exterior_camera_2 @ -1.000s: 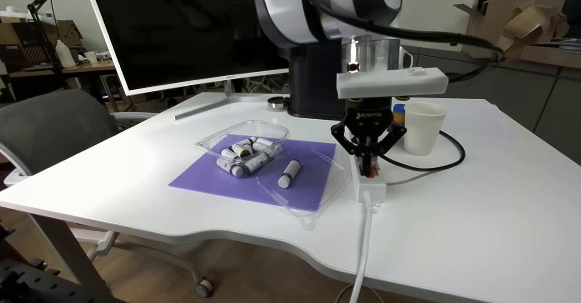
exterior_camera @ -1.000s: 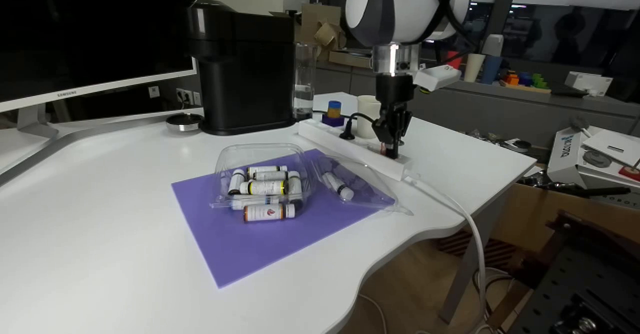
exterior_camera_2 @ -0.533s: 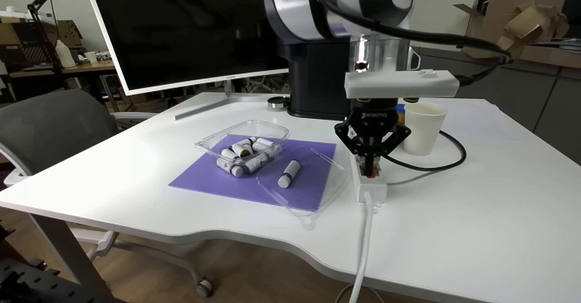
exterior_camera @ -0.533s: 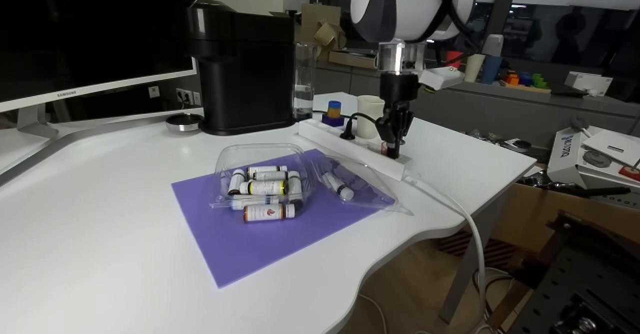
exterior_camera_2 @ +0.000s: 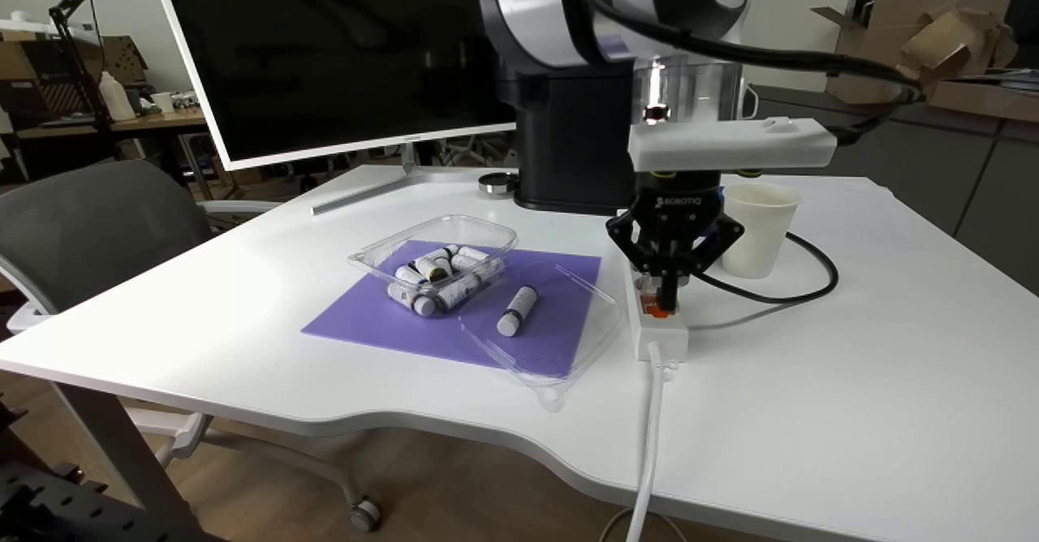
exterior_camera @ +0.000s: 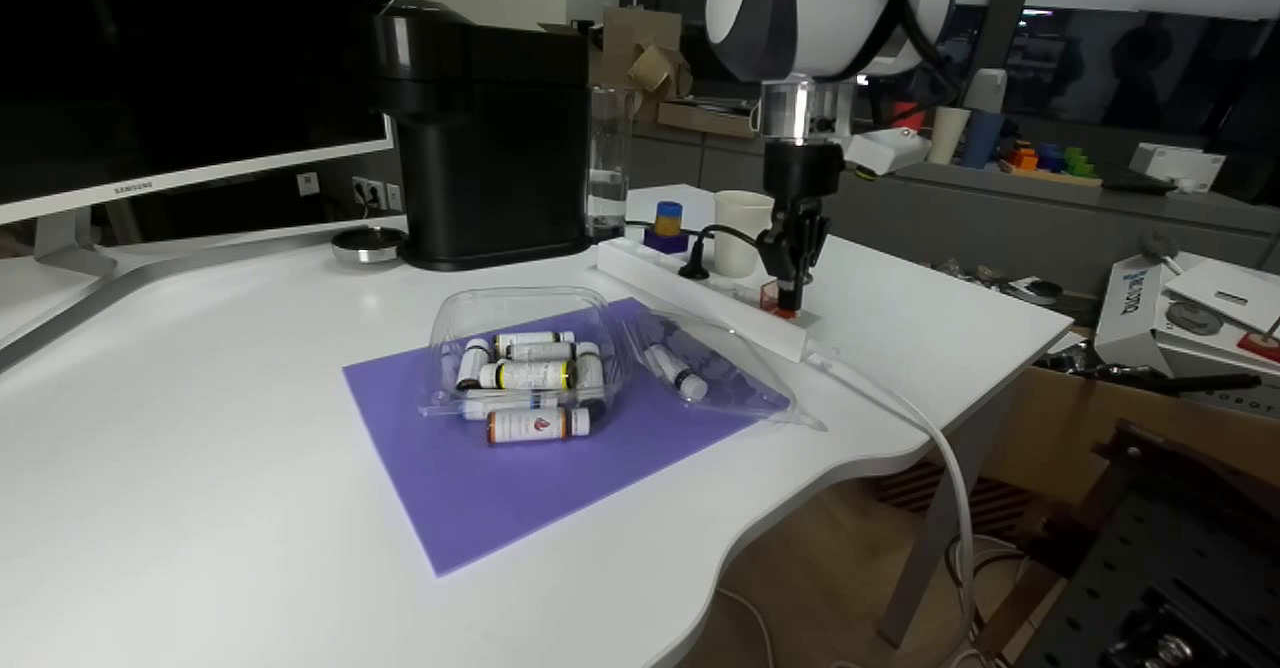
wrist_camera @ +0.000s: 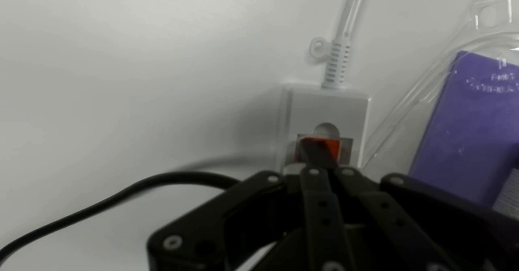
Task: Turn on the switch of the extension cord
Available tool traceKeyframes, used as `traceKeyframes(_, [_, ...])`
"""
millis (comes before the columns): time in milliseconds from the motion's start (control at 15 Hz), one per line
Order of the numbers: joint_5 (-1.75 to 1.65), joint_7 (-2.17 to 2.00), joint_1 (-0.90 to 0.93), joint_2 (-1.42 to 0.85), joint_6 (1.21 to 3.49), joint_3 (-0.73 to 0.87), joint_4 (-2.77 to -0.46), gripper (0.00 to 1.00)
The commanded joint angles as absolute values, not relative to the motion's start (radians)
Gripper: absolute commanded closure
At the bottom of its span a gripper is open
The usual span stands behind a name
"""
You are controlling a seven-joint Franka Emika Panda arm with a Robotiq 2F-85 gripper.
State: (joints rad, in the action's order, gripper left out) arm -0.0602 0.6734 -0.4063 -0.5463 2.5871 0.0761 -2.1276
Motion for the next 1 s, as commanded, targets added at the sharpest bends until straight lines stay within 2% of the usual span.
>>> traceKeyframes(0, [-0.059, 0.687, -0.414, -0.567, 2.551, 0.076, -2.085, 1.0])
traceKeyframes(933, [-0.042, 0.674, -0.418, -0.659, 2.484, 0.077, -1.998, 1.0])
